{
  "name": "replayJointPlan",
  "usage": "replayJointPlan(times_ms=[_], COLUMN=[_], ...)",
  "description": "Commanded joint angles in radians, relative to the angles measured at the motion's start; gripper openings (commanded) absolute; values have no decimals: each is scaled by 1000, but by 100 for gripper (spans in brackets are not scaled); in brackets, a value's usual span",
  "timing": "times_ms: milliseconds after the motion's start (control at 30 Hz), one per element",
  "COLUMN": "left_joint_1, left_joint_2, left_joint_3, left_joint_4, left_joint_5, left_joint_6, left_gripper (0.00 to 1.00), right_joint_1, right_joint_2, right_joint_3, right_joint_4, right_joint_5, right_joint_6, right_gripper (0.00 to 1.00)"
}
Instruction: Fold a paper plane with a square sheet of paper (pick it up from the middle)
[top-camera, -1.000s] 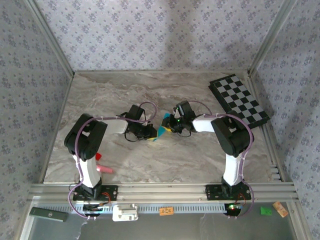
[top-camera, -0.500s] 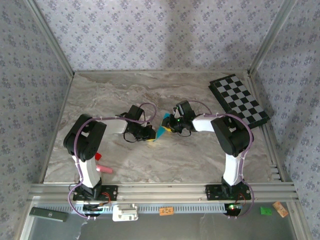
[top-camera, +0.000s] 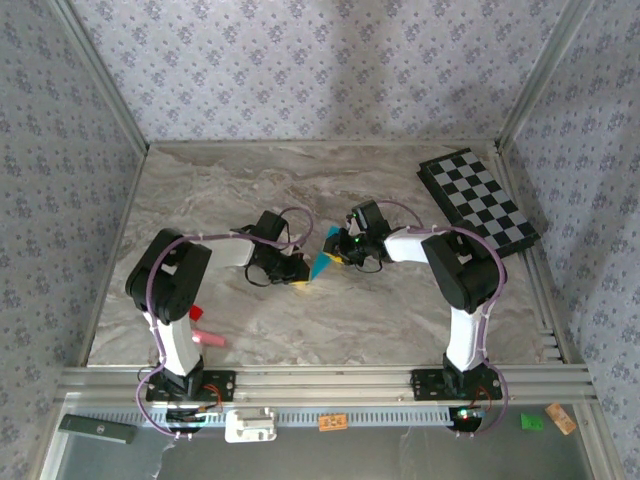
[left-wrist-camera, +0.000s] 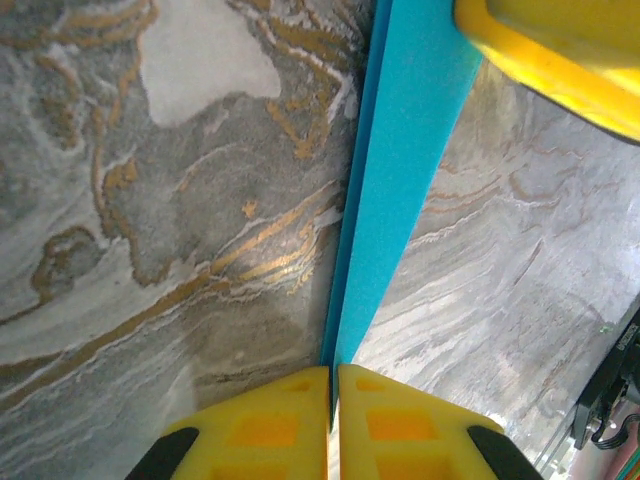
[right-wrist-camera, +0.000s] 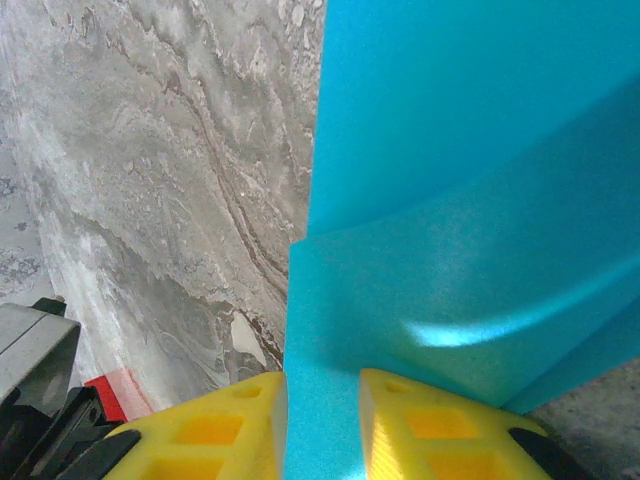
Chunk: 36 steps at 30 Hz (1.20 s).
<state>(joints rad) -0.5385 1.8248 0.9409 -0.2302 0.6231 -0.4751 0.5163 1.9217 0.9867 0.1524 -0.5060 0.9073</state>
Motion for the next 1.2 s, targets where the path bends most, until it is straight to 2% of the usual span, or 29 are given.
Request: replayJointPlan(times_ms=[0, 167, 433, 633, 800, 1167], left_joint_1=[5, 8, 8, -9, -28, -35], left_joint_2=[-25, -87, -132, -40, 18, 74], left_joint_3=[11, 63, 99, 114, 143, 150], left_joint_4=[-165, -208, -98, 30, 26, -27], left_joint_5=[-38, -71, -68, 23, 27, -1], left_joint_6=[51, 66, 14, -57, -51, -19], left_gripper=[10, 15, 19, 13, 8, 6], right_joint_1=[-4, -4, -4, -3, -2, -3], right_joint_2=[54, 54, 58, 59, 59, 62], right_joint_3=[1, 2, 6, 6, 7, 7], right_joint_4=[-63, -73, -78, -79, -82, -91], right_joint_5=[57, 60, 60, 57, 56, 58], right_joint_6=[-23, -25, -24, -19, -19, -21], right_gripper=[27, 27, 27, 26, 25, 24])
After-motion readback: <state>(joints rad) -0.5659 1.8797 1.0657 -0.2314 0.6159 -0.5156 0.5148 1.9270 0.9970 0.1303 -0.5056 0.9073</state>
